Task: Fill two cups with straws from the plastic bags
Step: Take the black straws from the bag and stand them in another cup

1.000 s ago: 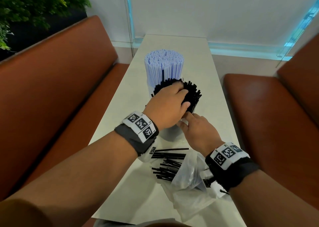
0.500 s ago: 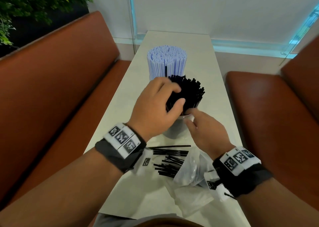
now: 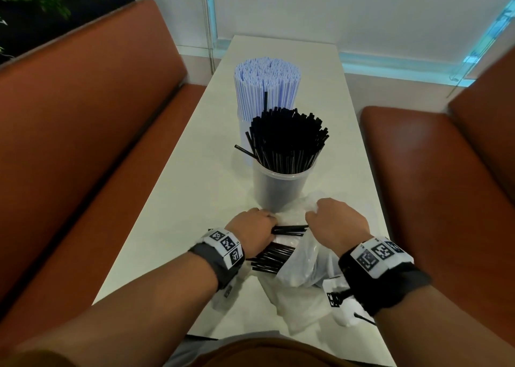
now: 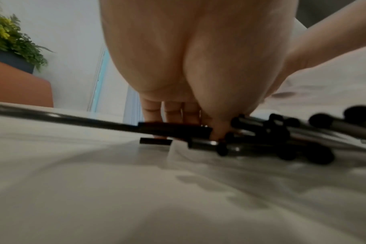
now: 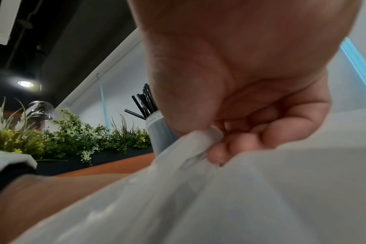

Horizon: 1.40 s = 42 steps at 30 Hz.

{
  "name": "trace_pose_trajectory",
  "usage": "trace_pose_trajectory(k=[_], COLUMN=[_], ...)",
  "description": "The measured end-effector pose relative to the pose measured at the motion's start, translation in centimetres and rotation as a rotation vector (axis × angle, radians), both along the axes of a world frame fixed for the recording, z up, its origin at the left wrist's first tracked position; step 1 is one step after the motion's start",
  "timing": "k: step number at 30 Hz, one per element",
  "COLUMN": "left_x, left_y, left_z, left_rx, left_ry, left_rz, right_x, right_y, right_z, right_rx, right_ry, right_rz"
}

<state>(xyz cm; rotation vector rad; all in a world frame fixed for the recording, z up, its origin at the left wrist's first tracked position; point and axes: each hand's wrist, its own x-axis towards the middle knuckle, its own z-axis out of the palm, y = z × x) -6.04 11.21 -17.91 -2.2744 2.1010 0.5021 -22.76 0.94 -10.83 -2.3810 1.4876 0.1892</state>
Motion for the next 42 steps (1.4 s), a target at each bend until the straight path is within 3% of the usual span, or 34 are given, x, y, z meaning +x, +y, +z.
trace_pose_trajectory(k=[7, 10, 14, 16, 22, 27, 34, 42], left_x=[-0.2, -1.9, -4.1, -4.9, -6.0, -5.9, -2.6, 1.1], left_y=[0.0, 0.2, 0.1, 0.1, -0.3, -0.9, -0.3, 1.7], left_z=[2.1, 3.6, 3.9, 3.4, 2.7, 3.5, 4.4, 4.1], left_rx=[-0.081, -0.093, 0.039, 0.120, 0.109, 0.148, 0.042, -0.004], left_ry=[-0.026, 0.036, 0.019, 0.026, -0.170, 0.067, -0.056, -0.051], left_rz=[-0.061, -0.138, -0.250, -0.215, -0.324, -0.197, -0.186, -0.093], right_x=[0.0, 0.4, 0.5, 0.5, 0.4, 0.3, 0.0, -0.4], right_y=[-0.3, -0.4, -0.3, -0.3, -0.1, -0.1, -0.4, -0.9], right_z=[0.0, -0.1, -0.2, -0.3, -0.2, -0.2, -0.8, -1.1], right_rx=[-0.001, -0.013, 0.000, 0.011, 0.023, 0.024, -0.014, -0.036], right_ry=[-0.025, -0.034, -0.043, -0.051, -0.035, -0.033, -0.093, -0.129], right_rz=[-0.003, -0.004, -0.001, -0.001, 0.022, 0.041, 0.037, 0.026])
